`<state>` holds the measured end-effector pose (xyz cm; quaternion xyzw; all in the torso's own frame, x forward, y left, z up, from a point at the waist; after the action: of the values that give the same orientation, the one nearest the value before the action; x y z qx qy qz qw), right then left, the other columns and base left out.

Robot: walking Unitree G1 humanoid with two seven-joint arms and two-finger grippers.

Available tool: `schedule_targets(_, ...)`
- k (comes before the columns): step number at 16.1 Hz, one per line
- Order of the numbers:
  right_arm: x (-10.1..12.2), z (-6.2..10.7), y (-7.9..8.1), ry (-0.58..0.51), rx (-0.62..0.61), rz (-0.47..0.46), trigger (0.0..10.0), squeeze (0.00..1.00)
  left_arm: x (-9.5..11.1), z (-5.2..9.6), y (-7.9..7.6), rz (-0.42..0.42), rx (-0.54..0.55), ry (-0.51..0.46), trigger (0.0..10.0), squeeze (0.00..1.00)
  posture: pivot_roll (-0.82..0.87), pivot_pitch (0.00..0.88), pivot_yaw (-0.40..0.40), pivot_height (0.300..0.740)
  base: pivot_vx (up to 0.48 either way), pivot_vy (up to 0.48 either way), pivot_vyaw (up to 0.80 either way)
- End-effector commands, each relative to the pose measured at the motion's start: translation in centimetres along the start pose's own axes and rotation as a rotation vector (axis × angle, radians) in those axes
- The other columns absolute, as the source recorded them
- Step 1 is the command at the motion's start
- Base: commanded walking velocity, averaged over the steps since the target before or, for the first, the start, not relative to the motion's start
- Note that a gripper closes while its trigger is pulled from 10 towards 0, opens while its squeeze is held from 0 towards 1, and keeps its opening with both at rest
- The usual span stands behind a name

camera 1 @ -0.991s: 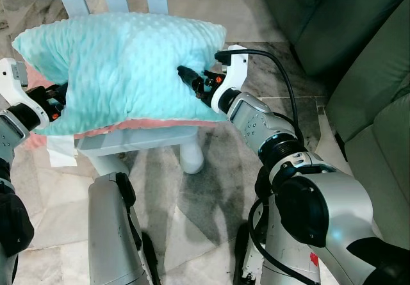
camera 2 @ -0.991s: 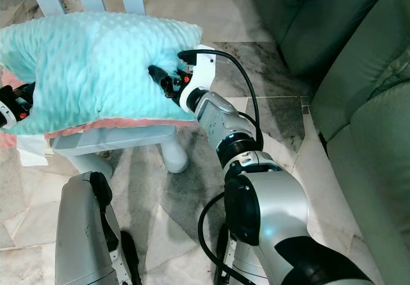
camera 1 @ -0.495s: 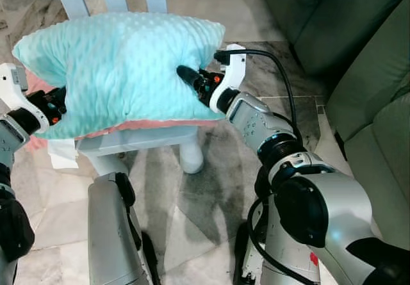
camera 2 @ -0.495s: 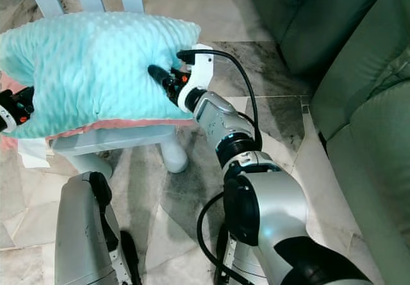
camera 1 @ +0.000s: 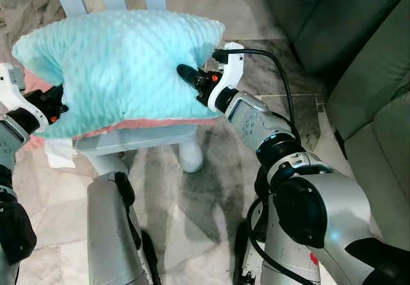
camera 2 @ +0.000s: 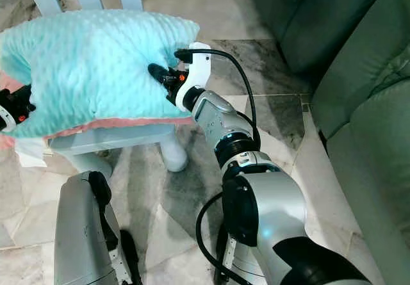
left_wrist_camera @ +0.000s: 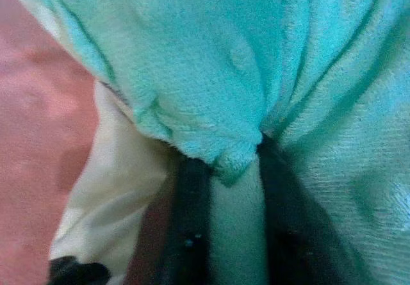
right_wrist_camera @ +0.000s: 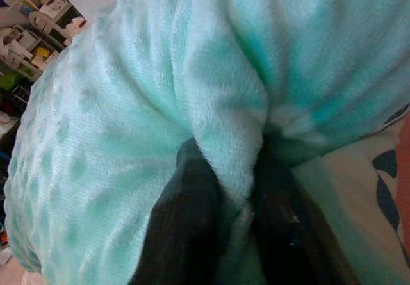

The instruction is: Move the pillow to the sofa

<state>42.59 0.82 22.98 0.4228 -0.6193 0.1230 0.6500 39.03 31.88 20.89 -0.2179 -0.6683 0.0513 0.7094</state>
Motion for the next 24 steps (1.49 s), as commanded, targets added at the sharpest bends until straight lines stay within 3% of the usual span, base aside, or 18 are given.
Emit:
schedule_targets(1,-0.7,-0.4,1.0,0.021,0.036,-0.005,0.0,0.0,-1.5,0.1,0.5,-0.012,0.037,0.036,0.0,0.0,0.0,0.355,-0.035,0.401,0.0,0.0,0.0)
schedule_targets(4,-1.1,-0.3,0.9,0.026,0.04,-0.004,0.0,0.0,-1.5,-0.1,0.1,-0.03,0.041,-0.003,0.0,0.0,0.01,0.34,-0.046,0.401,0.0,0.0,0.0)
schedule_targets(7,-0.8,0.1,0.1,0.009,0.003,0.014,0.0,0.0,-1.4,0.0,0.7,-0.044,0.107,-0.074,0.0,0.0,0.01,0.297,-0.052,0.401,0.0,0.0,0.0)
schedule_targets(9,0.4,0.3,-0.2,-0.03,0.013,0.049,0.0,0.0,-1.1,0.1,1.3,-0.047,0.188,-0.147,0.0,0.0,0.0,0.228,-0.055,0.401,0.0,0.0,0.0)
schedule_targets(12,1.2,0.8,-0.8,-0.059,0.002,0.065,0.0,0.0,-1.5,-0.1,0.9,-0.068,0.212,-0.188,0.0,0.0,0.0,0.166,-0.061,0.401,0.0,0.0,0.0)
schedule_targets(13,2.2,1.5,-1.5,-0.094,0.006,0.117,0.0,0.0,-1.7,-0.4,-0.2,-0.147,0.222,-0.248,0.0,0.0,0.0,0.089,-0.064,0.401,0.0,0.0,0.0)
schedule_targets(15,3.1,2.1,-1.4,-0.098,0.058,0.165,0.0,0.0,-1.4,-1.2,-2.2,-0.089,0.223,-0.395,0.0,0.0,-0.01,0.017,-0.056,0.401,0.0,0.0,0.0)
schedule_targets(19,3.7,3.1,-0.2,-0.099,0.148,0.371,0.0,0.0,-1.0,-3.4,-6.0,-0.176,0.251,-0.483,0.0,0.0,-0.04,0.0,-0.046,0.401,0.0,0.0,0.0)
schedule_targets(21,2.2,4.2,-0.3,-0.096,0.142,0.405,0.0,0.0,-1.4,-4.3,-7.1,-0.2,0.249,-0.467,0.0,0.0,-0.07,0.0,-0.032,0.401,0.0,0.0,0.0)
schedule_targets(24,-0.8,6.6,-1.6,-0.09,0.031,0.391,0.0,0.0,-4.4,-4.9,-7.7,-0.177,0.234,-0.372,0.0,0.0,-0.09,0.0,-0.017,0.401,0.0,0.0,0.0)
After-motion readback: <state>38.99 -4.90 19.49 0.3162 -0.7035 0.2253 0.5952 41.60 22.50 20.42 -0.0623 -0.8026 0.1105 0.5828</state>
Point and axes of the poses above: a point about 5 cm out from each wrist's last joint towards the gripper, its own z axis pointing back from the gripper into the wrist, its own x axis along the axis of the wrist's last joint, y = z × x, the point moved 4 cm from there along -z, pointing out of the wrist towards the gripper, and after that the axes turned 1 degree about z, right-handed, at the moved point
